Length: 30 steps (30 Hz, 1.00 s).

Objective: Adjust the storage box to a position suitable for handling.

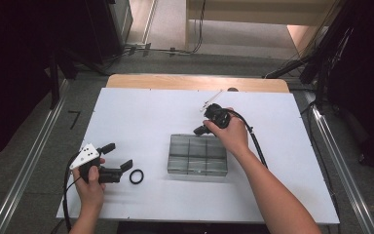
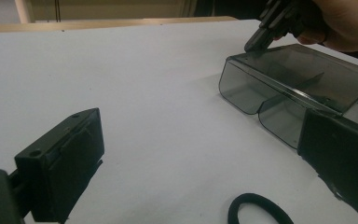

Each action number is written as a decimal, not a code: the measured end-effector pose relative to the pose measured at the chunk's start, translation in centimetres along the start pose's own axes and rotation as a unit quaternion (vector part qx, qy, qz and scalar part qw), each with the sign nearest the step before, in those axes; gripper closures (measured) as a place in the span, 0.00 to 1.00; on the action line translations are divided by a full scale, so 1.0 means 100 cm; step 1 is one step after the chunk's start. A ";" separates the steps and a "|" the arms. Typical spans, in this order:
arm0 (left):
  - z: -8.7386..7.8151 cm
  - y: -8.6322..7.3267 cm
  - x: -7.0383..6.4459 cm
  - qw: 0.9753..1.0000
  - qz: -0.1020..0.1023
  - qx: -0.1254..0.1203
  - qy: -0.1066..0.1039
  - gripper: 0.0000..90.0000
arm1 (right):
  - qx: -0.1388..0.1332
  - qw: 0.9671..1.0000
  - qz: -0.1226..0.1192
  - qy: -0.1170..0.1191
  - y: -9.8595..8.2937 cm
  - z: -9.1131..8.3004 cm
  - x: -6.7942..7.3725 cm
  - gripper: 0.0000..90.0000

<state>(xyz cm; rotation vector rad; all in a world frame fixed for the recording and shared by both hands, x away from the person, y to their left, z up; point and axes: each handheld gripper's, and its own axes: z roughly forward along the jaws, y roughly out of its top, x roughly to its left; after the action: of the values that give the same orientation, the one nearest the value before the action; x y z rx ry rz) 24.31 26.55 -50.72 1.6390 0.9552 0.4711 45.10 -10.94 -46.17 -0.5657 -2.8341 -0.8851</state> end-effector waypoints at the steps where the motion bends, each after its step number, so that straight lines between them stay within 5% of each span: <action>1: 0.000 0.000 0.000 1.000 0.000 0.000 0.000 0.00 | -0.001 1.000 -0.004 0.001 0.000 0.000 0.001 0.98; 30: 0.000 0.000 0.000 1.000 0.001 0.001 0.001 0.00 | -0.005 0.999 -0.027 0.021 -0.012 0.008 0.038 0.97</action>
<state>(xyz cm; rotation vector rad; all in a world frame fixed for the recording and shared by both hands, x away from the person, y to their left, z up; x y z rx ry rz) 24.29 26.51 -50.72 1.6422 0.9559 0.4730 41.11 -10.21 -46.64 -0.4679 -2.8205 -0.9090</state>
